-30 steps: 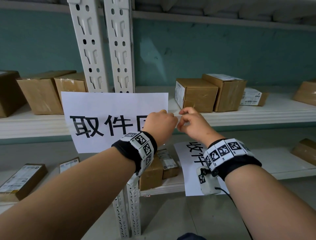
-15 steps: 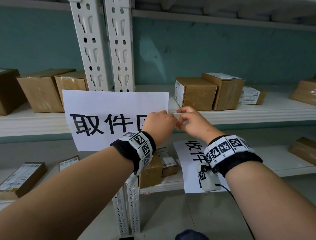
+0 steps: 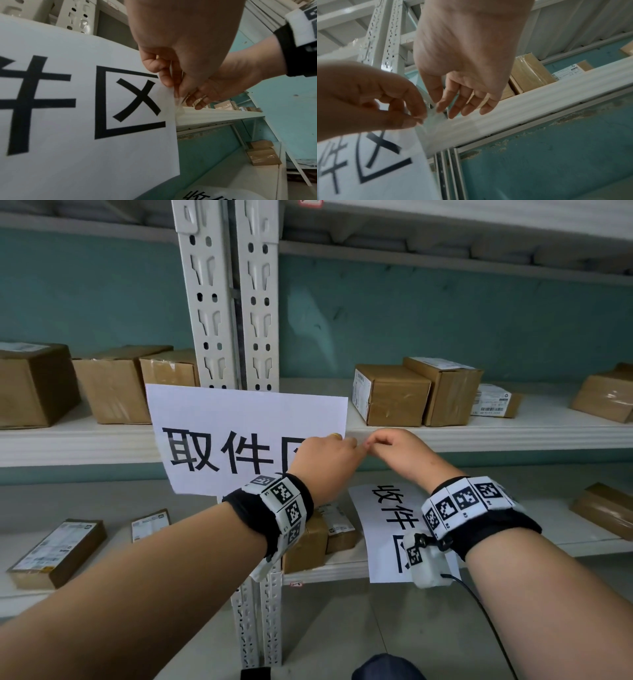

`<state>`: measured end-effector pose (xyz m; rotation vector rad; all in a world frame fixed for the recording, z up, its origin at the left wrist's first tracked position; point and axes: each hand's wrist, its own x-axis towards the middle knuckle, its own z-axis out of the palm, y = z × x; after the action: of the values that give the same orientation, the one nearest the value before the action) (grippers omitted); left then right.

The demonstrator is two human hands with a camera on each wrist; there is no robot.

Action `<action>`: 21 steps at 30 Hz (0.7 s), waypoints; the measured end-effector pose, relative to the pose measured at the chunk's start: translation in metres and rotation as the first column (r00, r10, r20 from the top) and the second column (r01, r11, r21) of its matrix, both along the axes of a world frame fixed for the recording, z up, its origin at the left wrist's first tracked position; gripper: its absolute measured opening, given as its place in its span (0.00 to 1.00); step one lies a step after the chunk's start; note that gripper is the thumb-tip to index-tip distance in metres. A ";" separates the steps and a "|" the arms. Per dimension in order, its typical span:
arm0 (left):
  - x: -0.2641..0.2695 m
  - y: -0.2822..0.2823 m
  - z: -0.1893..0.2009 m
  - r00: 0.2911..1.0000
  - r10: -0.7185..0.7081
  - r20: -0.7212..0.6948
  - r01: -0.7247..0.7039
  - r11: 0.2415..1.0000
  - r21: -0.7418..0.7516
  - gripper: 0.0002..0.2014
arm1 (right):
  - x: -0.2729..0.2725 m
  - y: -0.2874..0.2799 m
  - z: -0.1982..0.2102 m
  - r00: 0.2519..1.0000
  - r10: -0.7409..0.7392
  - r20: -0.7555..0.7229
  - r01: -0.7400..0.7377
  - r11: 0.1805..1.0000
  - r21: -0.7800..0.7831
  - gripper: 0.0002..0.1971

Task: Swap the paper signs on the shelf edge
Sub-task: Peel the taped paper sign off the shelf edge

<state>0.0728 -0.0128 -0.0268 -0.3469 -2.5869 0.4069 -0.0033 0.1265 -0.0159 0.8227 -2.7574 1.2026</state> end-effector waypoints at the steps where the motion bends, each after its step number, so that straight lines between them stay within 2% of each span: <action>1: 0.003 0.000 0.001 1.000 0.009 -0.009 -0.009 1.000 -0.002 0.23 | 0.004 -0.001 0.002 1.000 -0.009 0.009 0.009 1.000 -0.011 0.08; 5: 0.015 0.002 0.009 0.999 0.030 -0.021 -0.029 0.999 0.020 0.19 | 0.018 -0.009 0.011 0.997 -0.063 0.033 0.064 0.998 -0.026 0.10; 8: 0.024 0.005 0.012 0.999 0.031 0.010 -0.031 1.000 0.003 0.14 | 0.028 -0.008 0.020 0.996 -0.089 0.004 0.089 0.993 -0.072 0.17; 10: 0.029 0.006 0.011 0.999 0.036 0.022 -0.036 0.999 -0.012 0.13 | 0.034 -0.006 0.026 0.998 -0.061 -0.015 0.059 0.995 -0.076 0.18; 15: 0.039 0.011 0.005 0.998 0.046 0.045 -0.044 0.998 -0.034 0.16 | 0.049 -0.013 0.025 0.993 0.061 0.103 -0.062 0.998 0.013 0.25; 21: 0.048 0.008 -0.007 0.998 -0.011 0.066 0.013 1.000 -0.022 0.20 | 0.062 -0.025 0.026 0.981 0.069 0.183 -0.082 0.995 0.065 0.18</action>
<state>0.1205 -0.0051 -0.0338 -0.3900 -2.6450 0.4274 0.0583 0.1011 0.0104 0.8731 -2.9549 1.2569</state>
